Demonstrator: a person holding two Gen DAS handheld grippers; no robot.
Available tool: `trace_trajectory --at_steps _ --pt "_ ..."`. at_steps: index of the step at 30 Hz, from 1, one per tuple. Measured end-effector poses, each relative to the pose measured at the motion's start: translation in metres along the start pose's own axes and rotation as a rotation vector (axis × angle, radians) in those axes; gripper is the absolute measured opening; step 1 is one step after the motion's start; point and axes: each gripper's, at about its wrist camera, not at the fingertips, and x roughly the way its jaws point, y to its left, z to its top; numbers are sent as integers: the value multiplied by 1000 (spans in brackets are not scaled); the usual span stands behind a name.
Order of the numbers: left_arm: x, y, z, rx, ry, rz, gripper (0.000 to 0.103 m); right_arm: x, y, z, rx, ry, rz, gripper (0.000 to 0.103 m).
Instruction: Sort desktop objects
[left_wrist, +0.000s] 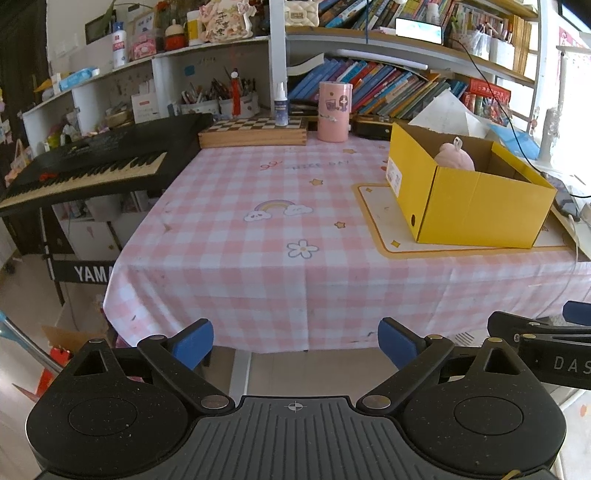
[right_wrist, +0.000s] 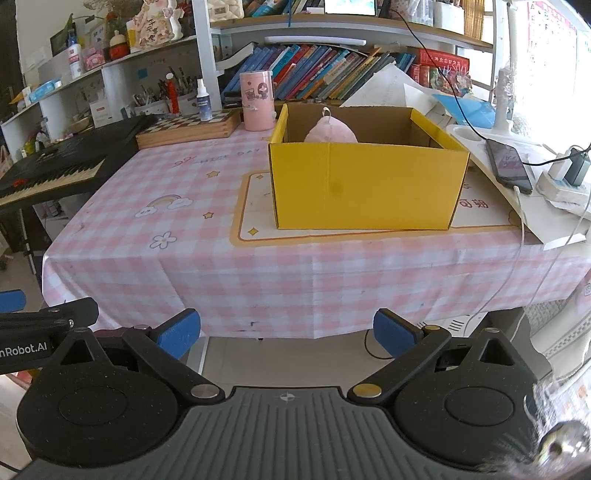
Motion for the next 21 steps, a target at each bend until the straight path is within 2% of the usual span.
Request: trace_trajectory --at_steps 21 --pt "2 3 -2 -9 17 -11 98 2 4 -3 -2 8 0 101"
